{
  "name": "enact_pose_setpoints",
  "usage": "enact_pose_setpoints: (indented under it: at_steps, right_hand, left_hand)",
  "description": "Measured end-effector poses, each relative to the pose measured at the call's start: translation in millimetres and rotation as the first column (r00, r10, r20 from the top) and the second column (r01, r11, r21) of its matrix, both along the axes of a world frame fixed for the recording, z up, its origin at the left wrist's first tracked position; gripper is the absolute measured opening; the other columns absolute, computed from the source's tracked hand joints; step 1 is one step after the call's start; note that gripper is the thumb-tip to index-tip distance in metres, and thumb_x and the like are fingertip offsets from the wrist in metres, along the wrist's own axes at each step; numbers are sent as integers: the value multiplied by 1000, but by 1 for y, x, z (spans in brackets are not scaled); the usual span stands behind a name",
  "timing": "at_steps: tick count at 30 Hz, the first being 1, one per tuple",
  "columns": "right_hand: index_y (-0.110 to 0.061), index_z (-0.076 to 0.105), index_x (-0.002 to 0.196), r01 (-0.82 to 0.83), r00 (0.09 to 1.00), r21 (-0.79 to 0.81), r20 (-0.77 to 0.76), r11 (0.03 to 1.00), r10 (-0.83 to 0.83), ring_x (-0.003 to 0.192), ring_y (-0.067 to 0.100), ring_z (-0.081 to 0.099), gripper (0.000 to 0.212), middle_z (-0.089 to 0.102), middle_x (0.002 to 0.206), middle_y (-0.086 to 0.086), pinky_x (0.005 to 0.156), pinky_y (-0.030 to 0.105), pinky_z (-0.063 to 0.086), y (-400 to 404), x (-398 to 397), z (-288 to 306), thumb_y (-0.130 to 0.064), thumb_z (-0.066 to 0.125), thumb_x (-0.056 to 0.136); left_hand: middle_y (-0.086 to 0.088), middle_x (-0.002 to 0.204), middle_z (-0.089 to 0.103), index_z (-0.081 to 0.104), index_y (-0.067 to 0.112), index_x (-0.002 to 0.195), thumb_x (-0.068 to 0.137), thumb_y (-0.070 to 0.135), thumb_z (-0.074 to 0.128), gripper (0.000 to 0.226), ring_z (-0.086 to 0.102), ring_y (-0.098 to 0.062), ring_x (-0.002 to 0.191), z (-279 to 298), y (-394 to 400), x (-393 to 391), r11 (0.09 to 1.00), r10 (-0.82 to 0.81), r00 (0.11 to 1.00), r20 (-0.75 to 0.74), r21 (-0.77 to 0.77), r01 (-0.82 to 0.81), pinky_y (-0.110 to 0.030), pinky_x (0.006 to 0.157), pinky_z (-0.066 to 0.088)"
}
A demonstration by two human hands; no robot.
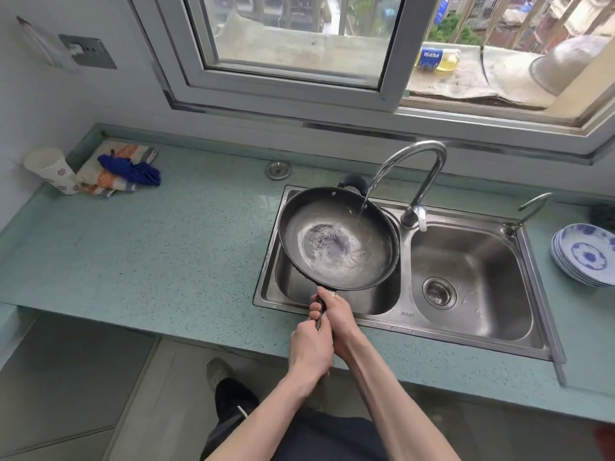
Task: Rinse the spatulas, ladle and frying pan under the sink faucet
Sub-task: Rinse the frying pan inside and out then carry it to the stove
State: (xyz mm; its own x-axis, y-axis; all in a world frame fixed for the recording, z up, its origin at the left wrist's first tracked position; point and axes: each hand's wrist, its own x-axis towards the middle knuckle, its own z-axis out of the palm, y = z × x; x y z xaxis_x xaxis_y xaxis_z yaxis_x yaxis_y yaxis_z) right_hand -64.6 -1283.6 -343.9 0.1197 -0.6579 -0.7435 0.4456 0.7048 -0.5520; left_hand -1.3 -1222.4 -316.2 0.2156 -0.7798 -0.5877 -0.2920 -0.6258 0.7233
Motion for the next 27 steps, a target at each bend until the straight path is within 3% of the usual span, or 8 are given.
enact_pose_setpoints:
  at_steps: [5,10,17,20,23,25,27]
  right_hand:
    - [-6,50,86,22,999,16,-34,1000,-21,40,11,43,25,46,55,2,38,20,37,-5,-2,7,-17,50,108]
    - [-8,48,84,-40,983,-32,-179,999,33,44,13,43,23,47,59,3,41,21,37,-5,-8,10,-17,50,106]
    - [-11,49,86,-167,948,-159,-298,973,114,50,16,47,23,51,61,3,49,27,39,2,-13,8,-24,52,106]
    - [-9,51,95,-166,964,-164,-236,972,125,52,16,48,22,52,62,2,51,26,40,2,-10,3,-28,52,107]
    - [-7,51,100,-115,988,-125,-113,985,101,50,15,47,23,50,61,1,48,23,39,-1,-5,3,-28,50,108]
    - [-6,52,96,-84,996,-84,-38,993,81,48,13,45,24,48,61,1,45,21,39,-4,-1,7,-27,49,109]
    - [-7,52,91,-55,998,-43,11,998,55,45,12,45,27,46,61,1,42,19,38,-6,4,12,-26,48,109]
  left_hand:
    - [-5,47,54,56,9,68,104,43,38,52,51,-25,38,6,-7,-4,994,61,991,-116,93,-50,-31,42,44]
    - [-1,48,42,47,15,74,107,42,36,45,39,-15,35,14,-8,-7,983,135,937,-323,160,-87,-22,40,34]
    - [-5,51,38,45,13,73,109,43,36,48,35,-17,37,4,4,-9,993,120,913,-390,63,-103,-24,40,33]
    - [-6,49,38,45,11,73,109,42,37,48,35,-17,36,2,7,-8,993,118,931,-344,15,-120,-25,40,33]
    - [-3,44,50,50,10,67,108,43,38,54,48,-24,34,3,5,-5,994,84,982,-169,-53,-94,-28,39,39]
    - [-6,54,64,62,10,74,104,48,36,55,65,-29,47,3,2,-2,996,51,999,-8,-78,-51,-35,44,51]
    - [-9,70,73,67,10,84,97,56,33,59,73,-31,65,4,-1,3,997,28,994,109,-76,-20,-43,58,60]
